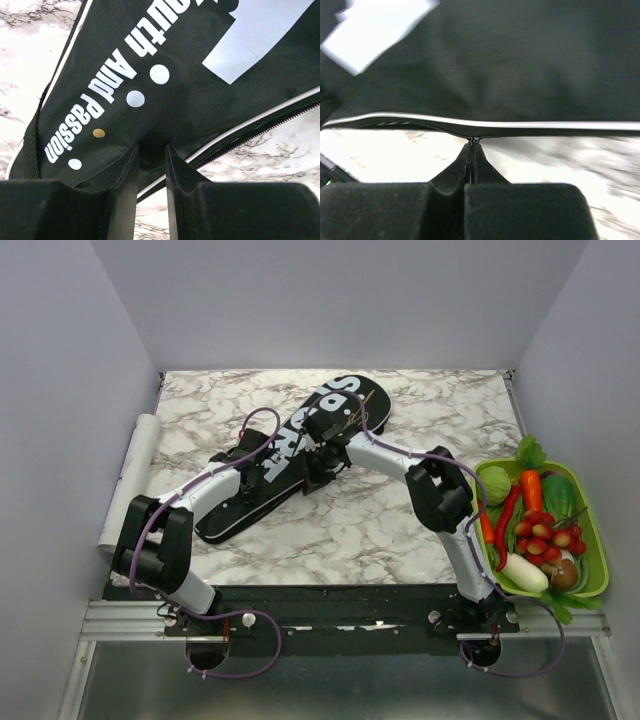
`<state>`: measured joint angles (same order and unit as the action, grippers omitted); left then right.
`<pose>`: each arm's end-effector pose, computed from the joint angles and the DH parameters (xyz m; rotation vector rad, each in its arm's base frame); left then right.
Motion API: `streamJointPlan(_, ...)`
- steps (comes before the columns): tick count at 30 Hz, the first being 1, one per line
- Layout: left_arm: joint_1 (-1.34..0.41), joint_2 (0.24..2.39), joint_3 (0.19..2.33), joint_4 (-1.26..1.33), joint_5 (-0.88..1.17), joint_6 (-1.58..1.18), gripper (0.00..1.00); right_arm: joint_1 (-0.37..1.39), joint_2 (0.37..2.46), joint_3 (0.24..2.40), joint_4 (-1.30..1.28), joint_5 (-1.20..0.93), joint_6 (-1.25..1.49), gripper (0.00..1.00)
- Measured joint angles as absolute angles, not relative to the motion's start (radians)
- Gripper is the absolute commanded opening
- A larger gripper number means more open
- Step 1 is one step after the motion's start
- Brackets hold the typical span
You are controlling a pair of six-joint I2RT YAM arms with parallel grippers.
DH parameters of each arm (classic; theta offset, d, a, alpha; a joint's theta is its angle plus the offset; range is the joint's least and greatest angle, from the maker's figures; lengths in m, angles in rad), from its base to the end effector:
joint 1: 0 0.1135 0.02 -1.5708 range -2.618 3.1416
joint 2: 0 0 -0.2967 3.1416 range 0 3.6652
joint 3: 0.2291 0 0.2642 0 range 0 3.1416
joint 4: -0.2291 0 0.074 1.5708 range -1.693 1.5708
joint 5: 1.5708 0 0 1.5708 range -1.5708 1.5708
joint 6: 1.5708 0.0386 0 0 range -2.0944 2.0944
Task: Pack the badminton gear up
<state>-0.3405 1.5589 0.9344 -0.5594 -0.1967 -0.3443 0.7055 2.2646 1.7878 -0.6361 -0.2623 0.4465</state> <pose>0.2876 -0.0939 0.2048 -0.0575 2.7116 0.0737 0.3856 0.3416 0.1770 -0.4505 2.7877 0.6705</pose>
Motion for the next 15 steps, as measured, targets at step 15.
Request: streamJointPlan(15,-0.328,1.520,0.916,-0.538,-0.127,-0.309,0.29,0.837,2.310,1.767,-0.481,-0.474,0.639,0.01)
